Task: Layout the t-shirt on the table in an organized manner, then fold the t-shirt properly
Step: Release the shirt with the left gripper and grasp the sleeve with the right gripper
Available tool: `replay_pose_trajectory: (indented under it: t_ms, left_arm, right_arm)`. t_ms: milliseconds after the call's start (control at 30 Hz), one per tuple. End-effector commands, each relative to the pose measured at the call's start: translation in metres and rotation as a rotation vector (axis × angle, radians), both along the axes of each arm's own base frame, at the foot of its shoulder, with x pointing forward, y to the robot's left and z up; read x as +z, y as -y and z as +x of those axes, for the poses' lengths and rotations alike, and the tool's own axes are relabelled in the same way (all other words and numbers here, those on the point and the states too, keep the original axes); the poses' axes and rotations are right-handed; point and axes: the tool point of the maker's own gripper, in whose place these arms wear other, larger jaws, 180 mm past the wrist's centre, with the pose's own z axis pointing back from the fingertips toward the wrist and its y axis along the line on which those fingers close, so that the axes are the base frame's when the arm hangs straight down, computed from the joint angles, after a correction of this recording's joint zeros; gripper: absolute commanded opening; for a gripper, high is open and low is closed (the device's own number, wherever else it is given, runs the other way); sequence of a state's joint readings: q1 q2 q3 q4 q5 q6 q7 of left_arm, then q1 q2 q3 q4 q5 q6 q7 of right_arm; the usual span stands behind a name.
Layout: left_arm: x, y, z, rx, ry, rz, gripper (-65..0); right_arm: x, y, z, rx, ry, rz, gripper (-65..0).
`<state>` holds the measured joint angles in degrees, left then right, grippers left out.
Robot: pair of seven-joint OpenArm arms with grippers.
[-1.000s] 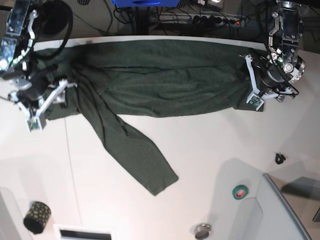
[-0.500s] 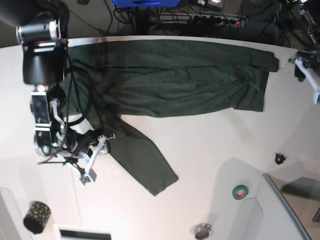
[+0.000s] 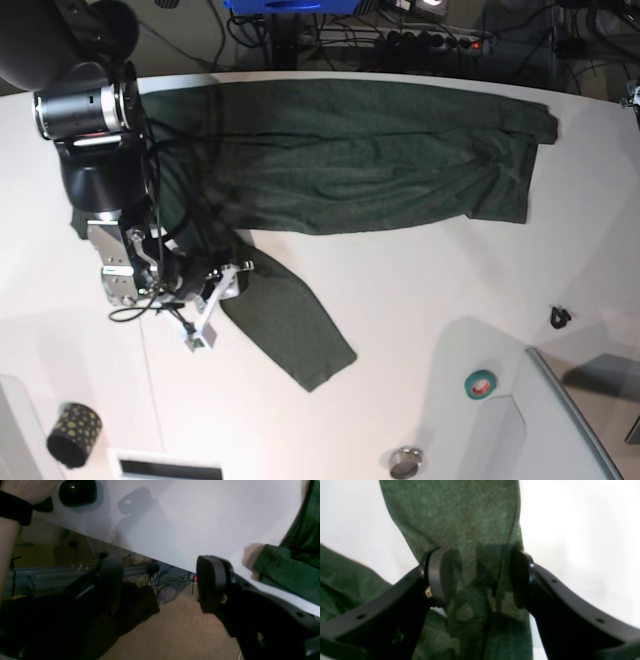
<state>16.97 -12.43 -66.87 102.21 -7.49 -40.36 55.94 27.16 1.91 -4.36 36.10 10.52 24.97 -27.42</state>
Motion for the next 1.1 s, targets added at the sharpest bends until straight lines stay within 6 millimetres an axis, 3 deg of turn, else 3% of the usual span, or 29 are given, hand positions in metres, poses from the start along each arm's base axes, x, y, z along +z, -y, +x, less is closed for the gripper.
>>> replay_pose_trajectory:
  t_ms: [0,500,700,800,967,1067]
  left_arm:
    - [0.014,-0.007,0.005,-0.009,0.031,0.036,-21.1]
    - [0.010,-0.006,-0.002,-0.013,0.002,0.032,-21.1]
    - [0.009,-0.005,-0.002,-0.015,0.002,0.032,-21.1]
    - [0.010,-0.005,-0.002,-0.016,0.006,0.029,-21.1]
    - [0.005,-0.005,-0.004,-0.010,0.001,0.014,-21.1]
    - [-0.004,-0.006,-0.008,0.003,-0.012,-0.011,-21.1]
  right_arm:
    - [0.018,0.005,0.023,-0.020,0.062,0.008,-30.9]
    - [0.026,0.019,0.032,-0.033,0.091,-0.013,-31.4]
    - [0.023,0.037,0.034,-0.074,0.100,-0.042,-31.5]
    - [0.012,0.044,0.027,-0.117,0.087,-0.058,-32.0]
    - [0.005,0.041,0.021,-0.122,0.065,-0.050,-42.2]
    - [0.006,0.040,0.023,-0.124,0.067,-0.043,-42.0]
